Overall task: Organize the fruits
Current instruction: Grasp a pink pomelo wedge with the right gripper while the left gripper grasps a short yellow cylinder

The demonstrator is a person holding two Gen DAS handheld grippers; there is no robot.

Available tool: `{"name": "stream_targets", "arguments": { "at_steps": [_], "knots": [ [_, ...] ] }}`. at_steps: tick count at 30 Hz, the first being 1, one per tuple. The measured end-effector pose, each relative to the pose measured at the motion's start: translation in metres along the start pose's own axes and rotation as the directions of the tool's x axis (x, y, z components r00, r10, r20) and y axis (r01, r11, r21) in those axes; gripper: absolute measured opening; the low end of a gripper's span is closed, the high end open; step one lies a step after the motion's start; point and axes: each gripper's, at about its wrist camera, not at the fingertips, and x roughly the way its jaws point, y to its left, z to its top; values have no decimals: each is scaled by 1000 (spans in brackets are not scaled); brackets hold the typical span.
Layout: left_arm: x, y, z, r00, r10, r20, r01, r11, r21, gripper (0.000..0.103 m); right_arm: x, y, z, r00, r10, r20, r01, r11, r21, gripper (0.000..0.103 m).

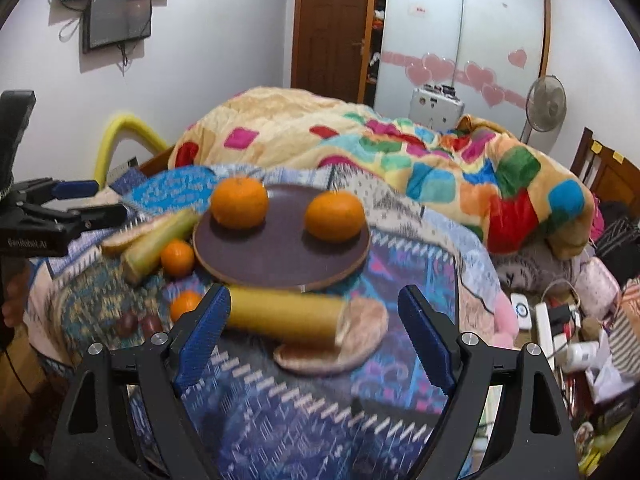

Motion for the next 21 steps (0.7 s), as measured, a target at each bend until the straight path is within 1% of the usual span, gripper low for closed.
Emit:
{"name": "stream_targets", "arguments": {
  "at_steps": [4, 6, 7, 9, 12, 19, 20, 21],
  "knots": [
    [9, 2, -15, 999, -20, -37, 20, 1000, 0, 88, 6, 0, -20, 999, -11, -40, 11, 1000, 2, 84],
    [14, 0, -21, 998, -23, -56, 23, 1000, 7, 80, 11, -2, -30, 998, -8, -64, 9, 1000, 13, 84],
    [19, -1, -25, 997, -29, -71, 30, 999, 10, 78, 13, -3, -33, 997, -6, -73, 7, 1000, 20, 84],
    [25, -1, -28, 995, -39, -89, 39, 999, 8, 70, 20, -6, -38, 996, -13, -90, 16, 999, 34, 84],
    [34, -2, -31, 993, -53, -110, 54, 999, 0, 69, 30, -10, -40, 993, -9, -117, 15, 999, 51, 84],
    [41, -9, -30, 993, -53, -103, 56, 998, 27, 68, 52, -10, -36, 985, -13, -172, 23, 998, 54, 84],
    [43, -10, -29, 993, -52, -106, 55, 998, 27, 67, 55, -11, -35, 985, -6, -175, 18, 998, 65, 84],
    [45, -10, -29, 993, -53, -109, 56, 998, 26, 63, 57, -12, -34, 984, 2, -177, 13, 997, 81, 84]
  ]
}}
